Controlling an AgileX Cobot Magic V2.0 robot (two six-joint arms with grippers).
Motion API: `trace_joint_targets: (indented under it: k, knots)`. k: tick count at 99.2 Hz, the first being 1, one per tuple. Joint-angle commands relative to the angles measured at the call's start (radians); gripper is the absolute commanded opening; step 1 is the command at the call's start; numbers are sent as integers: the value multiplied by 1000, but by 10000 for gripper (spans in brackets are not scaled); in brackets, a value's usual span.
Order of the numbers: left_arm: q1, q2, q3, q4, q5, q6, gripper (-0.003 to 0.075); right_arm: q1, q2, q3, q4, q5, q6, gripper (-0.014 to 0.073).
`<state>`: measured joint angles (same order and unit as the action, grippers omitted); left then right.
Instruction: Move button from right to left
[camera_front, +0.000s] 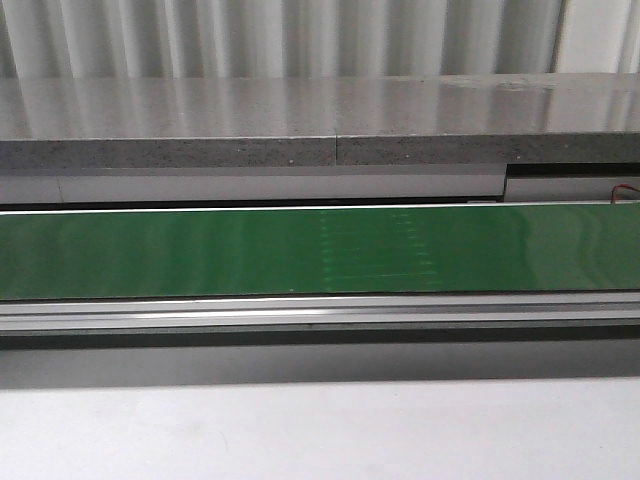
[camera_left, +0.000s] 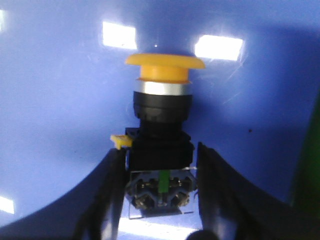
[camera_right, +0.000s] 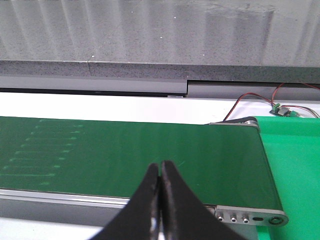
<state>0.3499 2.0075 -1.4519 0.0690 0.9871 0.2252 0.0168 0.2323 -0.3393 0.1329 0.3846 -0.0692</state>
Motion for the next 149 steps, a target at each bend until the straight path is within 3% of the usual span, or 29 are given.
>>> trace_joint_targets:
  k: [1,8,15,41,55,73,117,149]
  knots:
    - [4,-54,-24,11,-19,3,281,-1,6,-25,7,-82,-10,-68]
    - [4,-58,-24,18,-25,3,372,-1,6,-25,7,-82,-10,-68]
    - [4,-60,-24,35,-27,-20,414,-1,6,-25,7,-82,-10,-68]
    - [4,-122,-24,35,-73,-31,400,-1,6,-25,7,-82,-10,-68]
    - [-6,-226,-22,9,-140,-61,299,-1,6,-25,7,-82,-10,-68]
    - [-90,-374,25,9,-215,-104,-20,-1,6,-25,7,-82,-10,-68]
    - [-388,-687,281,2,-377,-225,-20,-1,6,-25,7,-82,-10,-68]
    - [-465,-887,487,-58,-498,-236,-20,-1,6,-25,7,-82,-10,-68]
